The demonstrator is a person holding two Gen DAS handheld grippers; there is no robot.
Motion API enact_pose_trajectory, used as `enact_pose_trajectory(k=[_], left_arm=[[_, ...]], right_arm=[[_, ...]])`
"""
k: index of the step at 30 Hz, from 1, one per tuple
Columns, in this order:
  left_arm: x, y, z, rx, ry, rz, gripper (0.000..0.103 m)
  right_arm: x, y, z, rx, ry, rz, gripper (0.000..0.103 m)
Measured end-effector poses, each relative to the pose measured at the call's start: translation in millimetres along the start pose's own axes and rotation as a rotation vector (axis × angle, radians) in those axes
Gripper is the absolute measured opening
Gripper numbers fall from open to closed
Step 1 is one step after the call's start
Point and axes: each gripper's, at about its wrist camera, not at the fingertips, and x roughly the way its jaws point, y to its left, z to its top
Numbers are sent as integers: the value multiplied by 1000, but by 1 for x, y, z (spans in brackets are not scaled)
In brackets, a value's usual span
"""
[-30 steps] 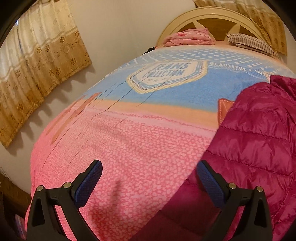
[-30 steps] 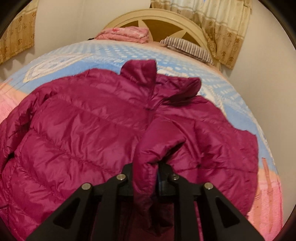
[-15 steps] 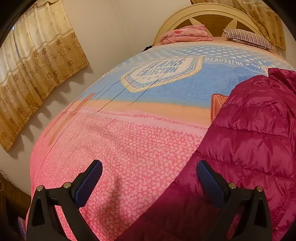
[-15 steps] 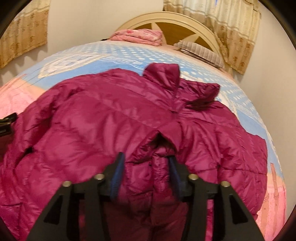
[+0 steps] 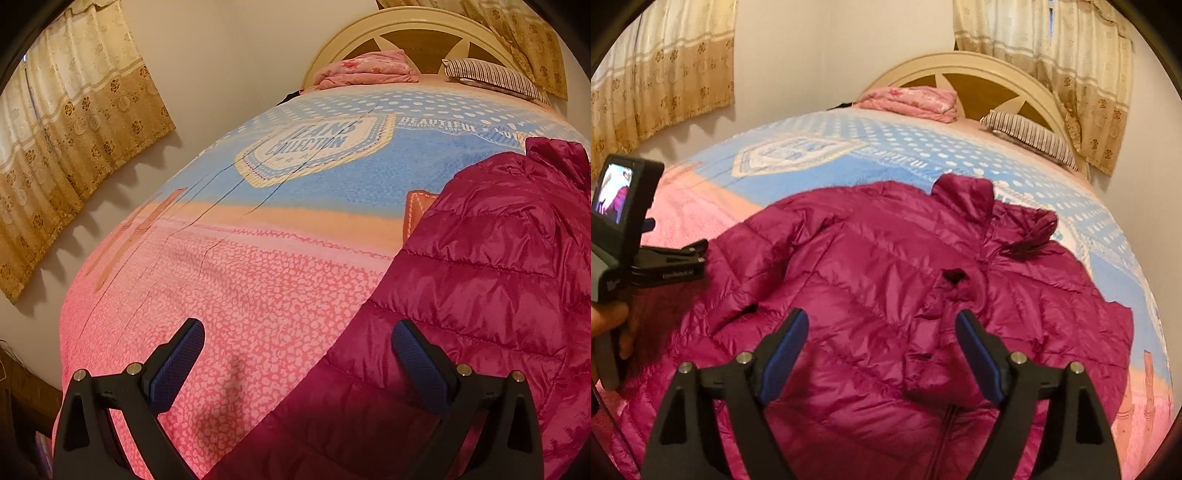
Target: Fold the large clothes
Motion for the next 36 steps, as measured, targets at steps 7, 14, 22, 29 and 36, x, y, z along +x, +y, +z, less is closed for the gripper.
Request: enact_pose_trajectory(k=[7,14,22,29,36], left_arm=[[-24,-15,12,20,-44,-27,102],[-43,-48,30,31,-65,-74,102],[-106,-143,50,126,-154,-222,102],[-118,-222,45,163,-147,-277,102],[-90,-262,29,261,-157,-104,102]], right_arm=[[-11,-30,2,85,-42,-83,82],[-15,-97,-8,227,-50,-242,59],[-8,-210,-39,455,-2,-448,57],[9,-276,-63,564,45,-513,57],[35,-262,-58,478,87,-409,57]])
